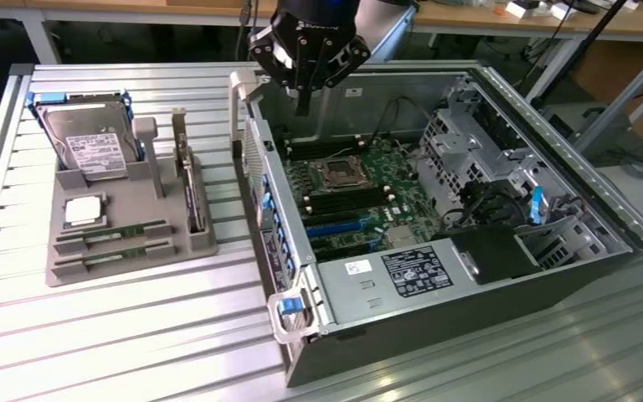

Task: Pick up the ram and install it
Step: 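Reach for the ram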

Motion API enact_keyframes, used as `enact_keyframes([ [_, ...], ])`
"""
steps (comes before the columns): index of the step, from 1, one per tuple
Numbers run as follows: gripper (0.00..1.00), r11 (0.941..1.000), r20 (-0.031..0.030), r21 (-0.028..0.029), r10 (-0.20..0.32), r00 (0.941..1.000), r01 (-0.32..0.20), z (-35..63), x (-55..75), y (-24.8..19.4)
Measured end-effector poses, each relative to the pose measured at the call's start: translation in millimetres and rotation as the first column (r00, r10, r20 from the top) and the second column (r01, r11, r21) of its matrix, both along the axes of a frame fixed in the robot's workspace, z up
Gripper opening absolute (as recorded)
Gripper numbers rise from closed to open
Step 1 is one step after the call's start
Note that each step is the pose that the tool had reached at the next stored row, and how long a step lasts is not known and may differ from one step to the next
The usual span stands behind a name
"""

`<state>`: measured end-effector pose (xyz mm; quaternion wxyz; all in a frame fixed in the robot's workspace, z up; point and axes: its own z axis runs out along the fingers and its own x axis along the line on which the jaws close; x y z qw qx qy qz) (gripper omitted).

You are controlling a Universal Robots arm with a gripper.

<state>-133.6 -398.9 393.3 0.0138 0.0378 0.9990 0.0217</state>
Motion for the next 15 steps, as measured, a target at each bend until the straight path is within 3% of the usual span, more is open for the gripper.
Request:
enact_keyframes([
  [15, 0.1, 1.0, 0.0, 0.0, 0.0, 1.0, 0.0, 0.0, -2.4, 0.0],
])
